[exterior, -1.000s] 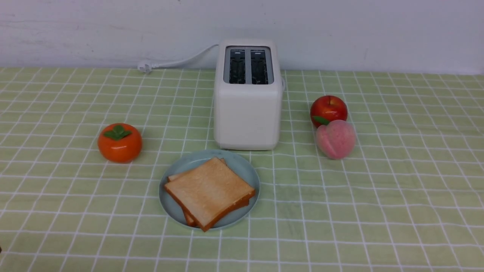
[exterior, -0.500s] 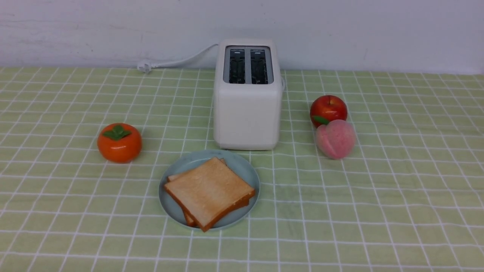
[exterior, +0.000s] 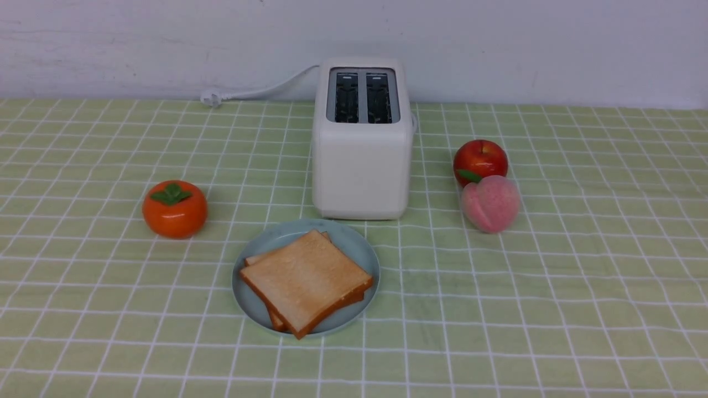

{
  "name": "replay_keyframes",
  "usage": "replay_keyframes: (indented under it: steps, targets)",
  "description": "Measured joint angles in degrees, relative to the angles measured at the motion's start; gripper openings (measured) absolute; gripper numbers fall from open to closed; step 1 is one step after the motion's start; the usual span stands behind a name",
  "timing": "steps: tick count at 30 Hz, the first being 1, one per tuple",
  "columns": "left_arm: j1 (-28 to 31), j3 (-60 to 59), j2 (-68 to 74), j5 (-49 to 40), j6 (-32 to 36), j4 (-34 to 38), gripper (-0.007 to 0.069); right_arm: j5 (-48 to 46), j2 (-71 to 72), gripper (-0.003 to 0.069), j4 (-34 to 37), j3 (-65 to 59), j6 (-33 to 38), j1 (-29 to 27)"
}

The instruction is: Take toasted bread from bread machine on green coffee tablecloth place on plate.

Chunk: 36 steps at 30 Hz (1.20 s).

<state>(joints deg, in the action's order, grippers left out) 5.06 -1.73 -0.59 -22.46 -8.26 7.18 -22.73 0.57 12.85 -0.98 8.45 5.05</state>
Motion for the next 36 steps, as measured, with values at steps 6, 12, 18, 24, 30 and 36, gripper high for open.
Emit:
replay_keyframes:
  steps: [6, 12, 18, 24, 30, 36]
  targets:
    - [0.0, 0.0, 0.0, -0.03, 0.59, 0.94, -0.0013, 0.0, 0.0, 0.0074, 0.0, 0.0, 0.0, 0.0]
    - [0.0, 0.0, 0.0, -0.03, 0.6, 0.99, -0.0013, 0.0, 0.0, 0.0083, 0.0, 0.0, 0.0, 0.0]
    - [-0.3, 0.0, 0.0, -0.03, 0.6, 0.99, -0.0013, 0.0, 0.0, 0.009, 0.0, 0.0, 0.0, 0.0]
    - [-5.68, 0.0, 0.0, -0.03, 0.65, 0.99, -0.0013, 0.0, 0.0, 0.0099, 0.0, 0.0, 0.0, 0.0]
    - [-5.78, 0.0, 0.0, -0.03, 0.65, 0.99, -0.001, 0.0, 0.0, 0.0106, 0.0, 0.0, 0.0, 0.0]
    - [-5.78, 0.0, 0.0, 0.03, 0.71, 0.99, -0.0005, 0.0, 0.0, 0.0116, 0.0, 0.0, 0.0, 0.0]
